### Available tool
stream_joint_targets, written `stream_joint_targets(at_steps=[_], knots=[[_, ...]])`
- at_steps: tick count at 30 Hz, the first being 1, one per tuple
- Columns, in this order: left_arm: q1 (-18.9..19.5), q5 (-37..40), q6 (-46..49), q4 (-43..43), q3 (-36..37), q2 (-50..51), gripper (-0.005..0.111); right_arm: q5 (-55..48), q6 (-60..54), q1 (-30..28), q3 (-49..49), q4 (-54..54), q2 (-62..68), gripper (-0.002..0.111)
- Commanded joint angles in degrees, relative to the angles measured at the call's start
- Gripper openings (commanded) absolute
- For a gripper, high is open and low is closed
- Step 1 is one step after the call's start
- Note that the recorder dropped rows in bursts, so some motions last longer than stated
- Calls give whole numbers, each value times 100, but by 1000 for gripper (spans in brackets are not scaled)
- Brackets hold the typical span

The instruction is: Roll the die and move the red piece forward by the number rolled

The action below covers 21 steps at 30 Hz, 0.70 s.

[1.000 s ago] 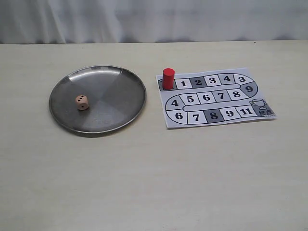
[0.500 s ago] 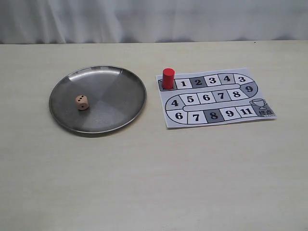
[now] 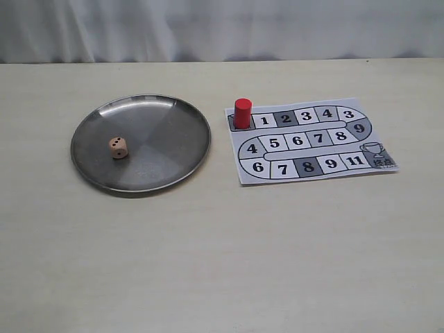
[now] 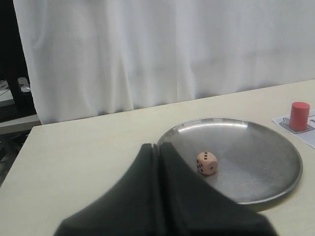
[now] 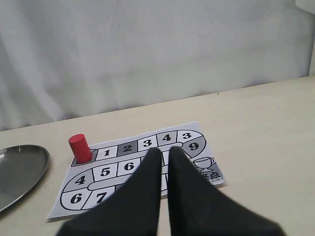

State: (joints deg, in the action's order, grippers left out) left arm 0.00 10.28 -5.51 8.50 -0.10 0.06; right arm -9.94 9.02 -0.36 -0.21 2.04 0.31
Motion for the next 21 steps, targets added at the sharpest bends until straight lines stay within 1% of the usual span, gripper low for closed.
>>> stream_joint_targets(at_steps=[1, 5, 10, 12, 15, 18, 21], knots=[[-3, -33, -14, -21, 10, -6, 0, 145, -51, -31, 21, 3, -31, 4], [-3, -33, -14, -21, 10, -6, 0, 687, -51, -31, 21, 32, -31, 4], [-3, -33, -14, -21, 10, -6, 0, 1845, -51, -31, 21, 161, -31, 4], [-3, -33, -14, -21, 10, -6, 0, 1858, -191, -31, 21, 161, -31, 4], [-3, -33, -14, -21, 10, -6, 0, 1555, -267, -31, 21, 161, -10, 4], [-3, -33, -14, -21, 10, -6, 0, 1354, -267, -31, 21, 161, 375, 4], [-3, -33, -14, -21, 10, -6, 0, 1504, -267, -31, 21, 161, 959, 4]])
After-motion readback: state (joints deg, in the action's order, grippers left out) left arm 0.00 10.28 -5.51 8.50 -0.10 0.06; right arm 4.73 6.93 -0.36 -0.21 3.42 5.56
